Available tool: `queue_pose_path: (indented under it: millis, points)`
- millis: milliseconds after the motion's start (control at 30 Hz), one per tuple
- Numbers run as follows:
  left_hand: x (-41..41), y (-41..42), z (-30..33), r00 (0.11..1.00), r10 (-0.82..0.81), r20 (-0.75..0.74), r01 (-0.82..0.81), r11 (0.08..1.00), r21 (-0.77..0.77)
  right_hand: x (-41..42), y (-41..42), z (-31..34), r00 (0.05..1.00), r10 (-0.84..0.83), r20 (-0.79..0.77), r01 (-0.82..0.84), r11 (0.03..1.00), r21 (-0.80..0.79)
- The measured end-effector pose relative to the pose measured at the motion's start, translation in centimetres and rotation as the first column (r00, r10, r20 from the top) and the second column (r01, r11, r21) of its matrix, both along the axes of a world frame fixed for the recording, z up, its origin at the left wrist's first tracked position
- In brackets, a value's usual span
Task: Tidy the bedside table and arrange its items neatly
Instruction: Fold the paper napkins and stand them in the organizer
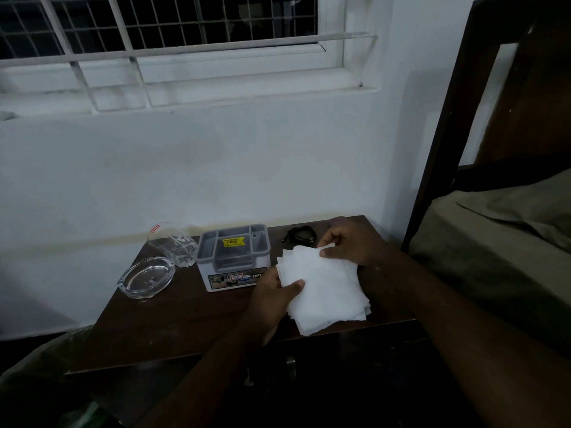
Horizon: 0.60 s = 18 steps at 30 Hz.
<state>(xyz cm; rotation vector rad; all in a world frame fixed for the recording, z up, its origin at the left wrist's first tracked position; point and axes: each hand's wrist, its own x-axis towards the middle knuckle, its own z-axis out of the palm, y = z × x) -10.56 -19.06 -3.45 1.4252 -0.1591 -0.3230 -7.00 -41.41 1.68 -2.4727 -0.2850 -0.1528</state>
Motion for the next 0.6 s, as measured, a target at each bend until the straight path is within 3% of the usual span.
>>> queue_pose_path:
  millis: [233,467,600]
  points:
    - [-0.23,-0.04,0.41,0.997,-0.041,-0.064,0.036,0.997,-0.073,0.33,0.27,-0.61,0.993,-0.014,0.114,0.027,0.992,-0.120]
    - [-0.61,0.28,0.69,0.995,-0.067,-0.078,0.055,0.989,-0.137,0.32,0.47,-0.50,0.987,-0.027,0.158,0.031,0.999,-0.020]
    - [-0.83,0.33,0.86,0.994,-0.090,-0.062,0.080,0.986,-0.147,0.17,0.39,-0.47,0.992,-0.068,0.104,0.056,0.993,0.108]
